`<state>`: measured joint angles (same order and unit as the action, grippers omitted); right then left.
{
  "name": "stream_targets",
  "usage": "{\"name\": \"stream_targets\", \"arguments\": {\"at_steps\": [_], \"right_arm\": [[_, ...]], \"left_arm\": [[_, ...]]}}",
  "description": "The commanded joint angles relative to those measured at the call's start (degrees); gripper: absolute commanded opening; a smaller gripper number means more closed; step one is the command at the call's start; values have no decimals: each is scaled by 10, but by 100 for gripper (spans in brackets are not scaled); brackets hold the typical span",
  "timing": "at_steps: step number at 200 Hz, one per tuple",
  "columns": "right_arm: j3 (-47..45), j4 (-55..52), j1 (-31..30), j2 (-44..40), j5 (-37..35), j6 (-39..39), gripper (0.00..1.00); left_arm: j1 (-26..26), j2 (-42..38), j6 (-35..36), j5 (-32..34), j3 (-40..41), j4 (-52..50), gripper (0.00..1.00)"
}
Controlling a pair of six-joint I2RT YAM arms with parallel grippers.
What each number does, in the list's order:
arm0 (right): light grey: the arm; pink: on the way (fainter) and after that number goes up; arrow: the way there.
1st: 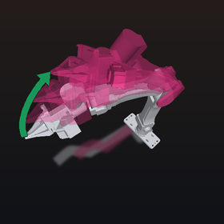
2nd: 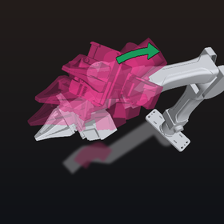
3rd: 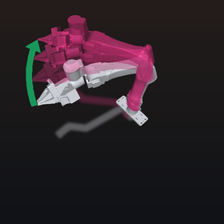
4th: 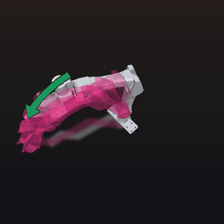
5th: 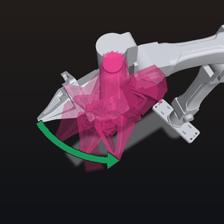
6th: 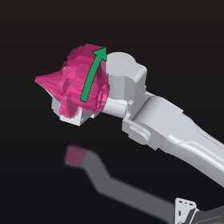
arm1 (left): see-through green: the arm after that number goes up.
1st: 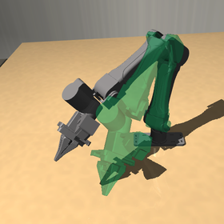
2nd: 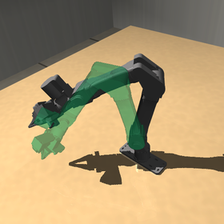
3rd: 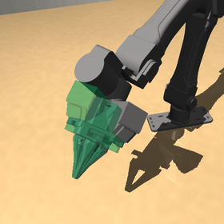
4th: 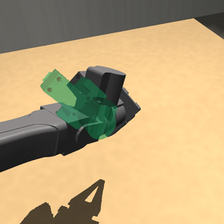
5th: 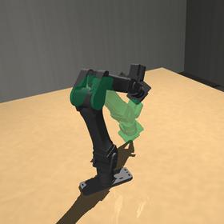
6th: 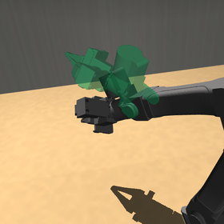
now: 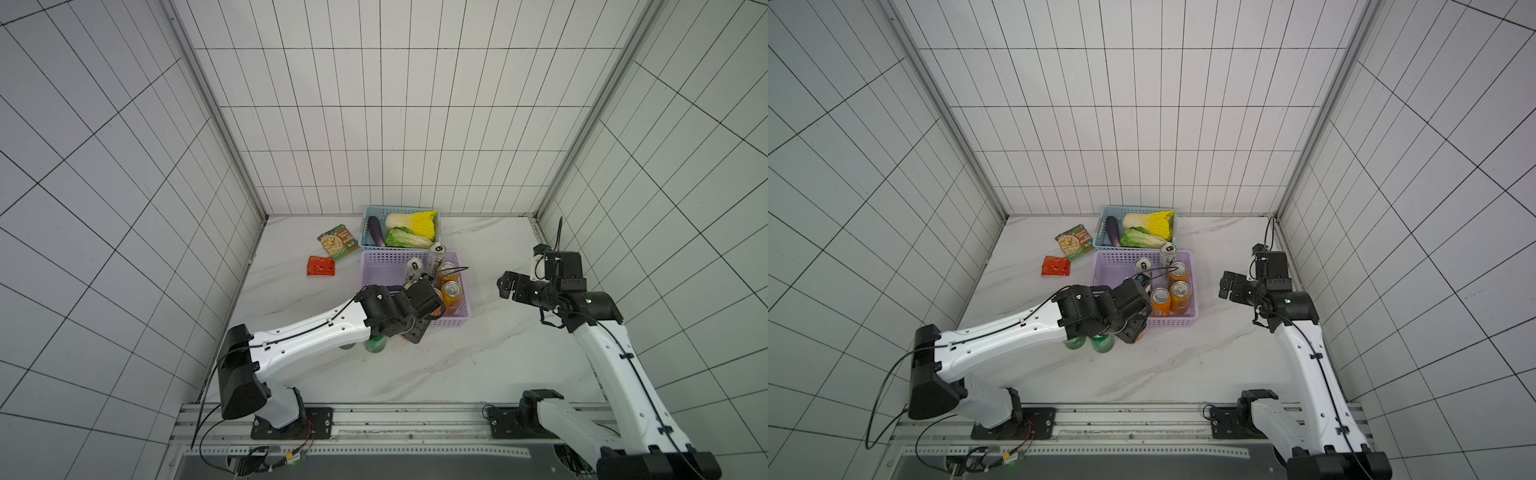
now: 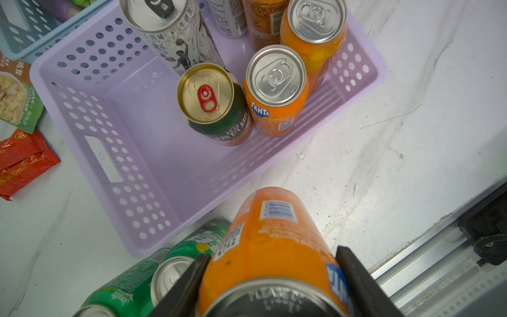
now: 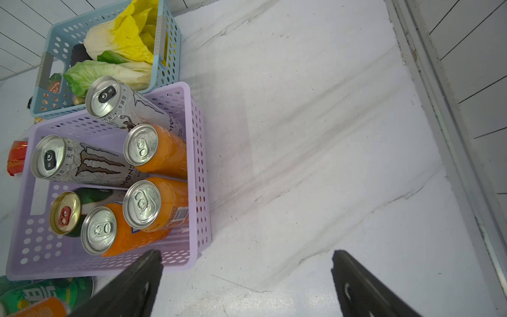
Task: Take out the drinks from the basket
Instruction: Place the drink at the center of the board.
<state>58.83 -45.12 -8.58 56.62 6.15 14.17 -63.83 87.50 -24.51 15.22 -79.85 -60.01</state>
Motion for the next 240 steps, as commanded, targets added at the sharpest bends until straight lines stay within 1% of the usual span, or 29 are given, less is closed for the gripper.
{"name": "stream_targets", "arguments": {"at_steps": [1,33,74,104,163,240], "right_arm": [[2,-12,4,-9,-6,3,100],[0,-13,4,-10,-7,3,99],[-2,-13,5,-8,-7,3,100],[-1,-13,4,-7,-8,3,99],[-1,-10,4,1,-4,3,99],[4,-9,4,6,-4,1,99]], "left_arm": [[-3,0,-18,26,8,54,63],[-3,20,-24,47,31,76,63],[-3,55,-31,44,51,110,63],[-3,65,-36,50,68,133,63],[-2,91,-43,50,80,146,63],[1,104,-48,48,83,151,67]]}}
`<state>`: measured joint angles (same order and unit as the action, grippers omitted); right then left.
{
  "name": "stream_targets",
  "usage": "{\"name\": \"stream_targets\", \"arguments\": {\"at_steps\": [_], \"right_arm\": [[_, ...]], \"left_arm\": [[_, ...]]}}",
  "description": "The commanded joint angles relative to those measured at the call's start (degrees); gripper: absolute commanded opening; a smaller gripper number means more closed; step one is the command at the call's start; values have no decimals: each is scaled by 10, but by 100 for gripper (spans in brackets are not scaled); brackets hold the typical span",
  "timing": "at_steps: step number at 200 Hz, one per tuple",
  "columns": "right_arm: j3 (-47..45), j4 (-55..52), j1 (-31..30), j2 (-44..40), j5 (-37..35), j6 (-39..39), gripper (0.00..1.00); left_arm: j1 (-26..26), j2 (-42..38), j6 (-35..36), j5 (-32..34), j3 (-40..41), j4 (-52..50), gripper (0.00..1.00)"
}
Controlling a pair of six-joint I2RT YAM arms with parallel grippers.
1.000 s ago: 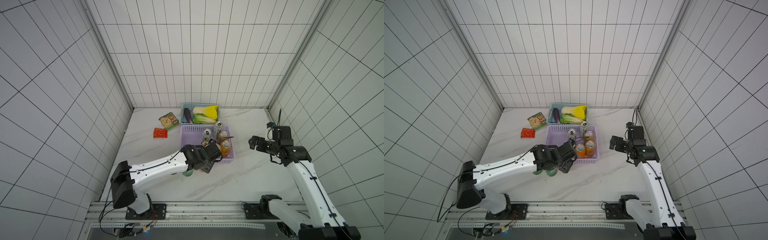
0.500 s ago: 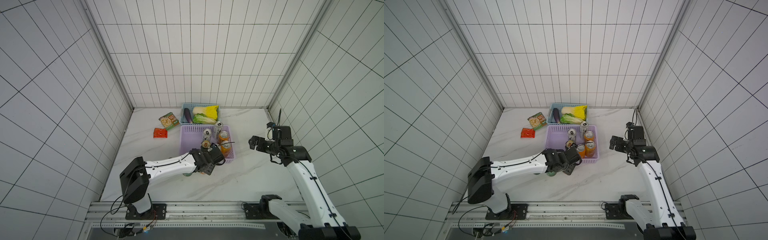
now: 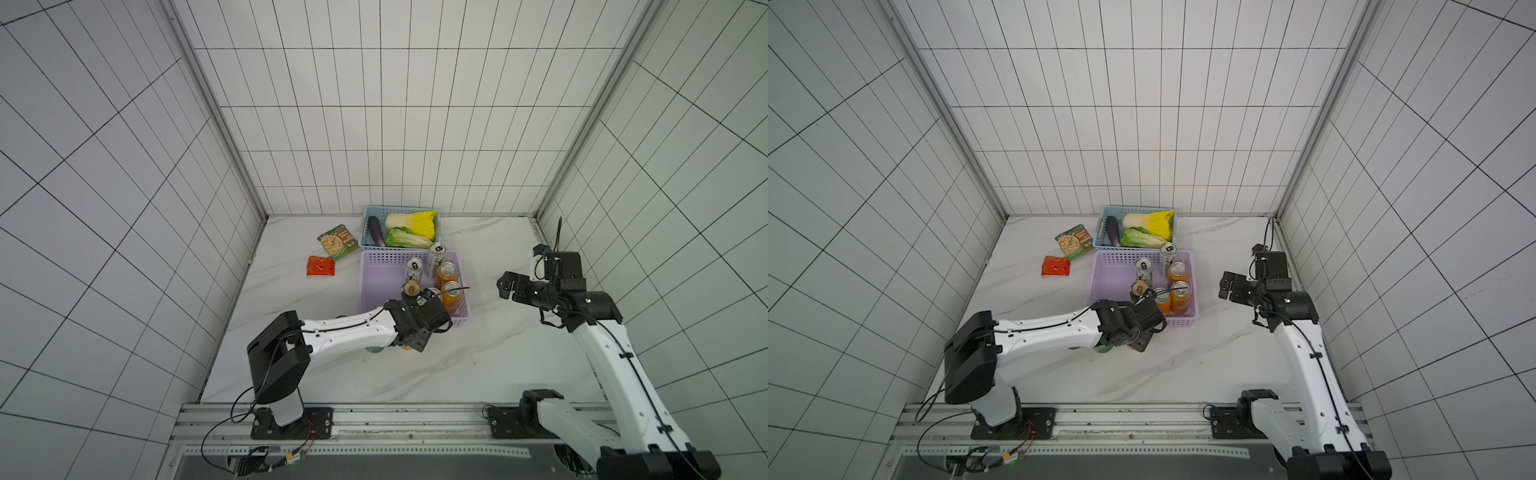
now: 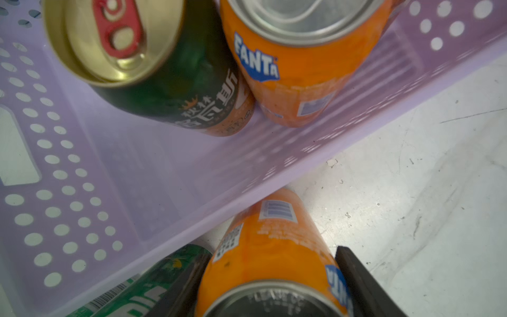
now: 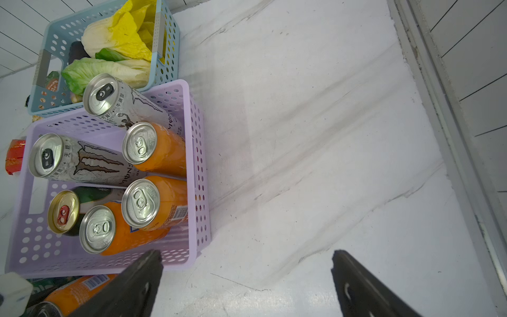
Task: Take out the drinks from the basket
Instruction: Place the drink at the center of the board.
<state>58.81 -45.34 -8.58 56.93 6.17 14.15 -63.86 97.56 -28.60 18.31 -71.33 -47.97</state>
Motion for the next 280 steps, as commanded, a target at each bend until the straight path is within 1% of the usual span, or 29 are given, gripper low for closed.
{"name": "stream_targets", "arguments": {"at_steps": [1,36,95,130,160,172,210,237,257,268,280], "right_arm": [[5,-7,5,3,-4,0,99],[3,-7,5,2,-10,-3,99],[11,-8,4,8,-6,-7,100],[20,-18,4,9,1,-9,99],[30,-30,4,6,5,-13,99],[34,-32,4,6,5,-15,100],[63,-46,1,21,17,-15,100],[92,-51,-13,35,17,-13,100],[124,-57,-35,59,9,-11,100],[141,-61,-52,78,2,-11,99],[163,-66,-70,100,-5,-12,99]], "left_arm": [[1,4,-7,17,-2,31,67],[7,2,-8,6,0,30,70],[17,-17,-9,-9,4,31,81],[20,-44,-6,-24,6,30,89],[26,-73,-3,-36,3,20,93],[30,-84,0,-40,0,16,98],[41,-131,13,-49,-17,-7,98],[71,-171,34,-79,-26,-13,98],[110,-203,60,-97,-26,-6,98],[141,-217,72,-117,-27,-3,98],[183,-232,85,-154,-34,-8,98]]}}
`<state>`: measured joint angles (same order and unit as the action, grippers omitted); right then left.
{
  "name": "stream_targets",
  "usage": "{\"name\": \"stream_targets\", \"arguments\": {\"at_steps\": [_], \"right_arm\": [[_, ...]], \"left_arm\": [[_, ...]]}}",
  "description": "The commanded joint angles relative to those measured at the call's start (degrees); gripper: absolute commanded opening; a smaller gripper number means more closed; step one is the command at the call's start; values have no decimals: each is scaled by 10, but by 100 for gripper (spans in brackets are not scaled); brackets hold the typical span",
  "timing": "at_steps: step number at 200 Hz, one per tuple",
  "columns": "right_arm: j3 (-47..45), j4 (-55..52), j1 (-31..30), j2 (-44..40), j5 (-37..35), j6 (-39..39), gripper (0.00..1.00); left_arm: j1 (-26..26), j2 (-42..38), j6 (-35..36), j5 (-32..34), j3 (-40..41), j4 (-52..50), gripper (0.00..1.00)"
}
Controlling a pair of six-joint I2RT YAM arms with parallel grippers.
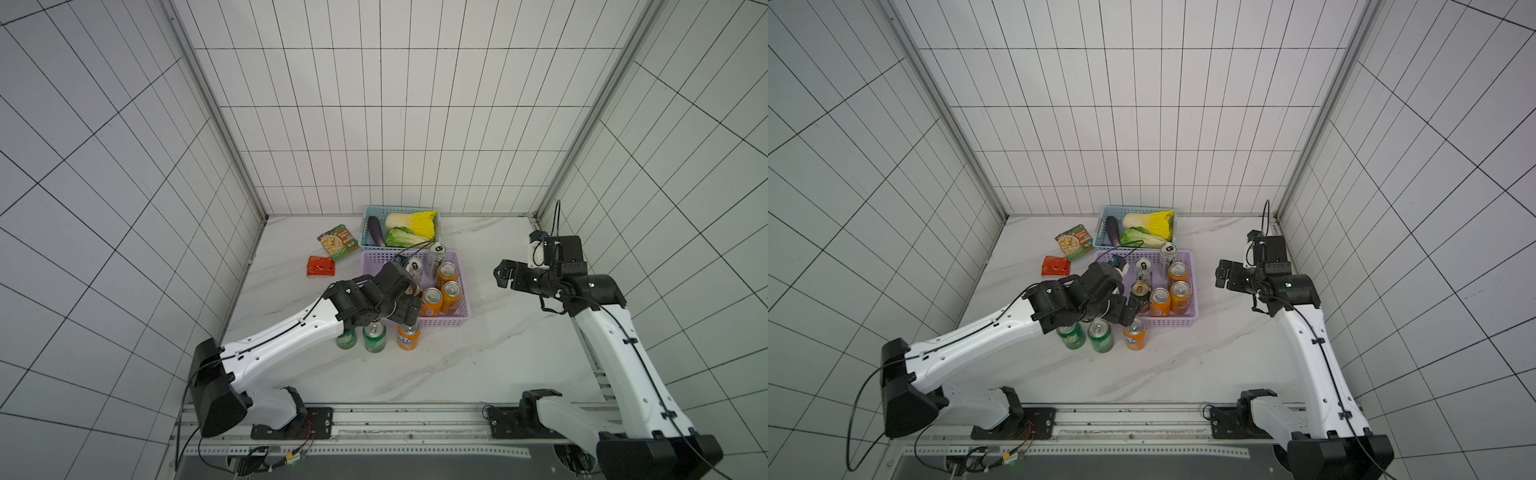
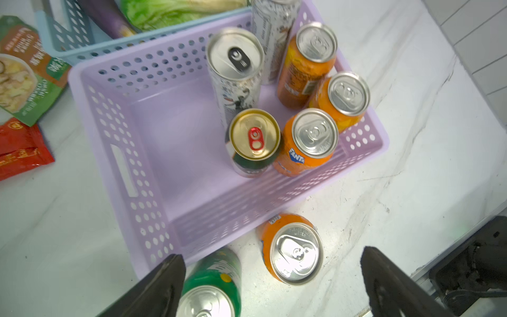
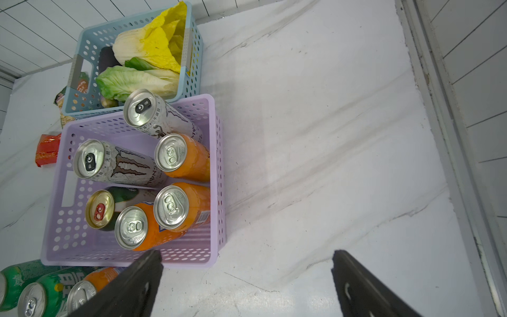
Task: Take out the drinks from the basket
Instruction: Place the drink at the center of the board, then pick up the drink from the basket.
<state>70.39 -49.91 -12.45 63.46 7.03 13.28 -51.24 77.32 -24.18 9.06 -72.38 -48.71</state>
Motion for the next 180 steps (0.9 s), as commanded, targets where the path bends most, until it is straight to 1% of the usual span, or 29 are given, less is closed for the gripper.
{"name": "stream_targets", "arguments": {"at_steps": [1,19,49,85,102,123,148,180], "right_arm": [[49,-20,-33,36,-14,-3,100],[81,-27,-62,73,-28,-3,100],[130,-28,-112,134,-48,3,100],[194,-37,-178,212,-76,5,100],[223,-42,-205,249,-88,4,99],[261,-48,-236,301,-97,2,100],[309,-57,-263,364,-104,-4,100],[363,-65,-280,438,-102,-7,100]], "left_arm": [[61,-31,42,-63,-24,-1,98],[125,-51,63,-105,-32,-7,98],[219,-78,98,-130,-33,0,98],[344,-114,104,-182,26,73,98],[390,-126,98,-188,56,100,98],[424,-140,92,-180,98,135,98],[446,-153,94,-164,146,175,98],[474,-151,77,-177,161,180,98]]}}
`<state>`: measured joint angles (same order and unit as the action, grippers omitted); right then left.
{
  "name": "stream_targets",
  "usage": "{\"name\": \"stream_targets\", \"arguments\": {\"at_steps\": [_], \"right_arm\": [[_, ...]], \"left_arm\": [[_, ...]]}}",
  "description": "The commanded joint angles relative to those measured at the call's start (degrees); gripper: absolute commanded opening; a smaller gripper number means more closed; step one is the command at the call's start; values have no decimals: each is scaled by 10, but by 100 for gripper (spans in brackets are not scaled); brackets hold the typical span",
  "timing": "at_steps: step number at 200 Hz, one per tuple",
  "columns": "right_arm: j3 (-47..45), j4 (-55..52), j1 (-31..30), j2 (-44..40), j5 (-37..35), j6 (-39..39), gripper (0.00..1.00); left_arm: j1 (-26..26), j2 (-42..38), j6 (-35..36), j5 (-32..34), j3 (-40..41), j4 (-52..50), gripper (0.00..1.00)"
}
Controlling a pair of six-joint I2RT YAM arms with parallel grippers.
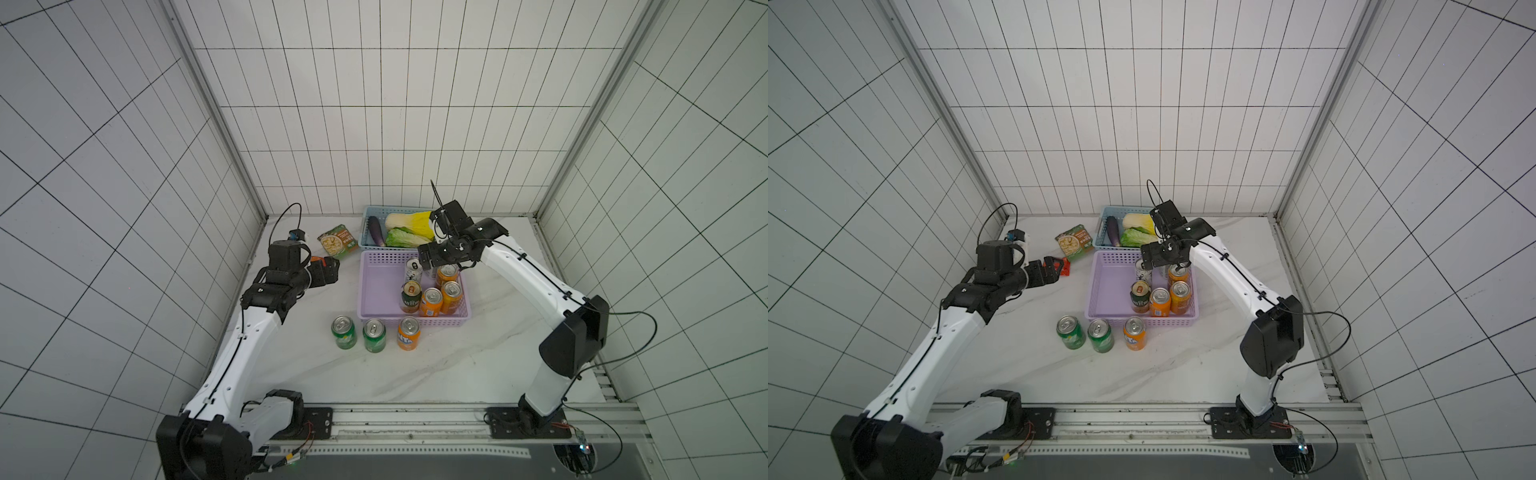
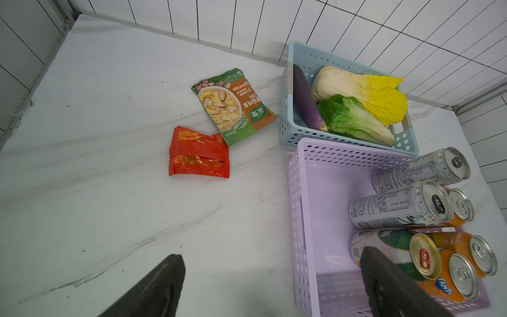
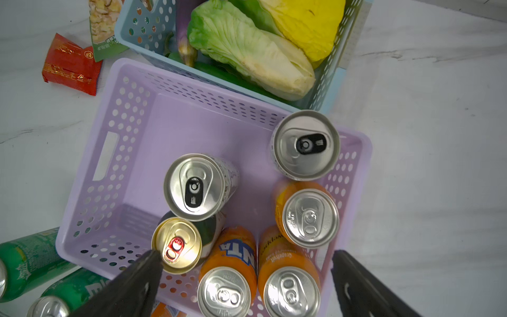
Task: Take out the drinks from the basket
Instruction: Pick up the drink from the basket.
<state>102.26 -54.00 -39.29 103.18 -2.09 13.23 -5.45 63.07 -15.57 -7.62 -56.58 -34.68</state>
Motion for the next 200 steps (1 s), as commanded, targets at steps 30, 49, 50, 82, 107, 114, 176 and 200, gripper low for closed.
{"name": "stream_targets", "arguments": {"at_steps": [30,49,50,82,107,114,176,200], "right_arm": [[78,-23,-21,90,-5,-7,100],[90,-23,-25,114,0,-8,100],[91,-23,-25,115,0,-8,100],[96,-18,-29,141,6,-6,99],[100,-17,-32,152,9,-5,96],[100,-17,-32,151,6,-5,96],[99,-8,-32,110,0,3,95],[92,5,-33,95,5,8,94]], "left_arm": [[27,-8,-25,-26,20,52,98],[29,0,-28,-34,22,52,98],[29,0,-28,-34,21,52,98],[31,13,-31,-41,21,49,98],[34,19,-31,-48,18,46,98],[34,20,-31,-48,17,45,98],[40,24,-33,-59,17,45,98],[40,25,-33,-61,17,45,98]]}}
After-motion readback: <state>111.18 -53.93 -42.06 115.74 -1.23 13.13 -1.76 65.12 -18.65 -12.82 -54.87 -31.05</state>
